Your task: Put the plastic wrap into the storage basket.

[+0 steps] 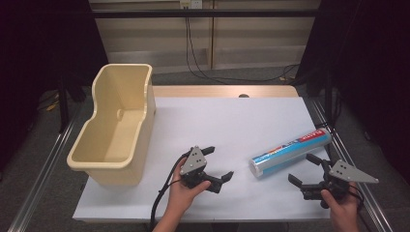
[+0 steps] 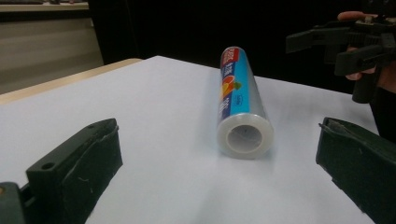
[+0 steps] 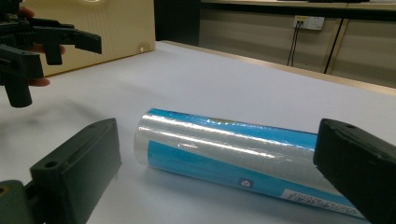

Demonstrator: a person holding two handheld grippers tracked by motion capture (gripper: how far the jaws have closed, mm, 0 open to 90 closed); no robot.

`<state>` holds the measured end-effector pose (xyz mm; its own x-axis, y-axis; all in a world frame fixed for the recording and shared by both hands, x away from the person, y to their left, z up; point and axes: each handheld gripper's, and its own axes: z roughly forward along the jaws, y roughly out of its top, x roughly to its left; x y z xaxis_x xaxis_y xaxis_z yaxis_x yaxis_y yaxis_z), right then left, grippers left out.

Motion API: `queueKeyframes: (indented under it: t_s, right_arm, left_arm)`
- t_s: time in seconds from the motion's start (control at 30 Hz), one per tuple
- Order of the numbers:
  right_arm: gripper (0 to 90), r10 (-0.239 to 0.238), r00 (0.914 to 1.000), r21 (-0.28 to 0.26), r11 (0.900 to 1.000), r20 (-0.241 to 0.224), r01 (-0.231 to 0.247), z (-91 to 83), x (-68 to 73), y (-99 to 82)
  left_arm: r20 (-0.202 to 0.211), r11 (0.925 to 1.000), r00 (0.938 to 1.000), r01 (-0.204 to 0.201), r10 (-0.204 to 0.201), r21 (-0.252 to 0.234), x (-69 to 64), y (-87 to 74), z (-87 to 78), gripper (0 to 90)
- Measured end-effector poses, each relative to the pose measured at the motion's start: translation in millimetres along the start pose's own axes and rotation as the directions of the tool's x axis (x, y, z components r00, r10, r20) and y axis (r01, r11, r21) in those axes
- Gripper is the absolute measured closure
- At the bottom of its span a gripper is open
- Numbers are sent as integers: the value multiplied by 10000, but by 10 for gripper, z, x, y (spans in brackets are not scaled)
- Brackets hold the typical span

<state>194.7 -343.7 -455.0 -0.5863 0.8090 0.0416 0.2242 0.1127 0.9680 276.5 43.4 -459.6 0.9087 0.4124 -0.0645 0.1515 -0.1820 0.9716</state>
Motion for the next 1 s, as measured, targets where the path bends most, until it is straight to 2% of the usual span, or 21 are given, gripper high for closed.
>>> queueKeyframes:
  t_s: [0.07,0.17,0.5,0.67,0.77,1.0]
  right_arm:
    - [3,7,10000,15,10000,3,-7,-1,-3,0]
    - [3,-6,10000,3,10000,-3,6,0,-3,0]
    - [3,3,10000,-18,10000,-9,-3,-7,-7,3]
    - [4,3,10000,-38,10000,14,-3,-11,-14,3]
    - [4,16,10000,-33,10000,-3,-16,-14,-14,4]
    - [5,-46,10000,9,10000,12,46,-14,-13,5]
  left_arm:
    - [98,9998,9998,173,-174,67,-6,4,52,0]
    - [114,9996,9998,130,-133,243,-14,18,131,0]
    - [196,9970,9990,390,-403,664,-59,64,414,0]
    - [409,9938,9965,688,-726,876,-96,58,587,0]
    - [406,9905,9970,608,-662,1236,-123,44,686,0]
    - [488,9861,9977,396,-481,1612,-172,86,888,8]
